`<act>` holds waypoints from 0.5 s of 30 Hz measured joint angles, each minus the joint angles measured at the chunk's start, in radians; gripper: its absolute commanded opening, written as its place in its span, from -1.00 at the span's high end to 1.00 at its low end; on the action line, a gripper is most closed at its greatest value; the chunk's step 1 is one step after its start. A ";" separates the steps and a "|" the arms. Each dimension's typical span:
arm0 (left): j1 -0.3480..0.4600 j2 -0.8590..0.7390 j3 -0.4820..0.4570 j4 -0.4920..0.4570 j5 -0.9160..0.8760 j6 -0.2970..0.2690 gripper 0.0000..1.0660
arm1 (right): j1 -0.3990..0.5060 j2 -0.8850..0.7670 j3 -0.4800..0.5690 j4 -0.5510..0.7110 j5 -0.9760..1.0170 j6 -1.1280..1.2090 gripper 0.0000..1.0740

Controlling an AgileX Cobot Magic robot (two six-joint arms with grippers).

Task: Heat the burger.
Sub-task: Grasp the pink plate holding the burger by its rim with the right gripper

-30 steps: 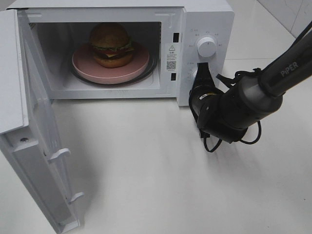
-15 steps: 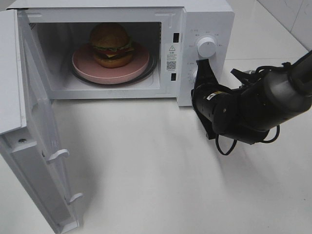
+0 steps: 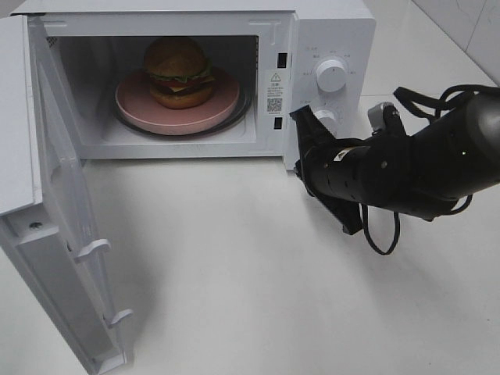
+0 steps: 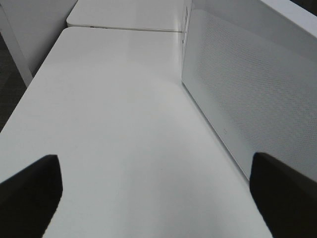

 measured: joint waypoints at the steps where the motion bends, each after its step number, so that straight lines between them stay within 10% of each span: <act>1: 0.000 0.000 0.000 0.000 0.000 0.000 -0.83 | 0.000 -0.022 0.000 -0.034 0.041 -0.086 0.97; 15: 0.000 0.000 0.000 0.000 0.000 0.000 -0.83 | 0.000 -0.118 0.001 -0.097 0.375 -0.576 0.93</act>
